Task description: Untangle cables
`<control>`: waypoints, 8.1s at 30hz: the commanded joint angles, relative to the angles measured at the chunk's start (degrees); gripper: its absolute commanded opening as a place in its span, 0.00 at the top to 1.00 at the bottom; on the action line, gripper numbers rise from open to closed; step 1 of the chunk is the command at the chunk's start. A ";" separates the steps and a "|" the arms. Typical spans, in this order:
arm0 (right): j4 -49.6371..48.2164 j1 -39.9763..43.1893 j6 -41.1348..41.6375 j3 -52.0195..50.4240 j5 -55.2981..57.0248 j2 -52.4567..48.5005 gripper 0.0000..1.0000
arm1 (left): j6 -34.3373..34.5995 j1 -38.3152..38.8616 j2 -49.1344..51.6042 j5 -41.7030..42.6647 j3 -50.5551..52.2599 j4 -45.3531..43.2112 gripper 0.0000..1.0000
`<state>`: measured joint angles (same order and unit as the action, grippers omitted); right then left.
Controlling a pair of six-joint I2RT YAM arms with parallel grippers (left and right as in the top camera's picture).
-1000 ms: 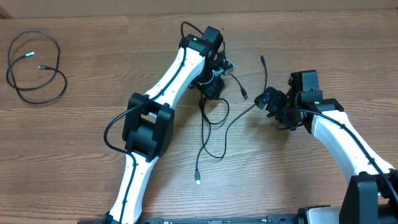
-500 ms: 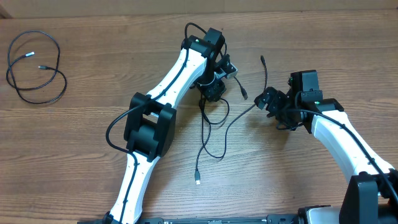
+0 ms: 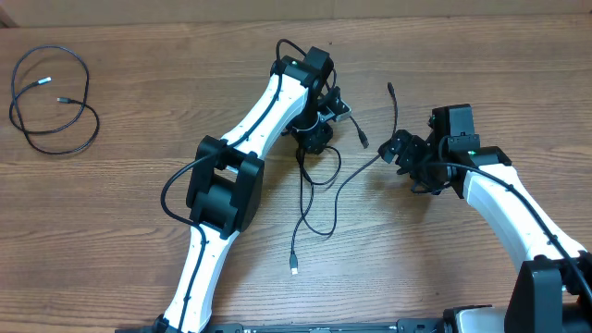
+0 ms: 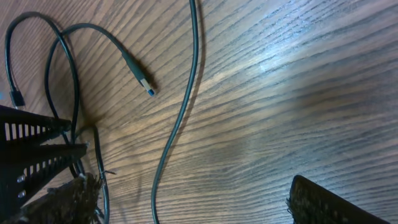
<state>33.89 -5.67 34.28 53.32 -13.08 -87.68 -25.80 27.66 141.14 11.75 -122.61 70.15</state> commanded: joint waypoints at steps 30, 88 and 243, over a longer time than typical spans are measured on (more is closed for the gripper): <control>2.69 0.11 -21.35 1.14 -28.02 1.22 0.09 | 41.35 -1.46 0.59 0.11 -9.66 -1.05 0.96; -7.43 -14.43 -23.89 -2.12 -9.84 -0.55 0.33 | 54.99 -3.28 0.96 -9.29 -11.39 2.38 0.78; -12.33 -14.58 21.94 -2.10 5.35 -2.47 0.96 | 64.35 -13.05 -11.74 39.47 -9.81 -28.22 0.93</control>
<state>23.73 -19.97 64.95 51.24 -7.44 -89.76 51.86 14.22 131.63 51.68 -131.26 38.15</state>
